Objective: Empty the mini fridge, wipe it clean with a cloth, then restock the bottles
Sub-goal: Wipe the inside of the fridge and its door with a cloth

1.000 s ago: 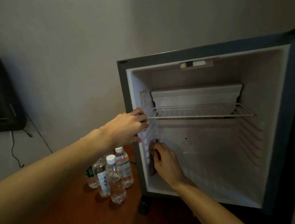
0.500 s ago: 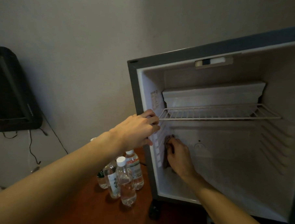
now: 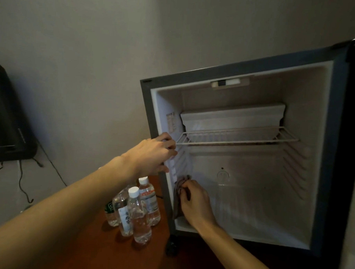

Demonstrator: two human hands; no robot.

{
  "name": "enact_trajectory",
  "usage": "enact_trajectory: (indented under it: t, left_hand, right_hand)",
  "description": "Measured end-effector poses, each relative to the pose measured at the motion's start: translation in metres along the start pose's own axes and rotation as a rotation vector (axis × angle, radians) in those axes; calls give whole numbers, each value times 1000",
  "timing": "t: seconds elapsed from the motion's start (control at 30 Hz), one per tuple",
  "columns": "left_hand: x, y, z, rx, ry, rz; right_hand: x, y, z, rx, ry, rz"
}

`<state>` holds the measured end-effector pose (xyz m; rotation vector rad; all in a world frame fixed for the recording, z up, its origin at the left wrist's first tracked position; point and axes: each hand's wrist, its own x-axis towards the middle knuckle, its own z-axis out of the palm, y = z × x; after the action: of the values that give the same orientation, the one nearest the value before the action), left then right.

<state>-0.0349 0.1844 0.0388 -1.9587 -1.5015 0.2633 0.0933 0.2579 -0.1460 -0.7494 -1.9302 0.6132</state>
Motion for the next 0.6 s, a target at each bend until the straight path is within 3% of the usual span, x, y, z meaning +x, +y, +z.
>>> enact_trajectory:
  t: [0.6]
  left_hand:
    - [3, -5, 5, 19, -7, 20]
  right_hand:
    - [54, 54, 15, -124, 37, -7]
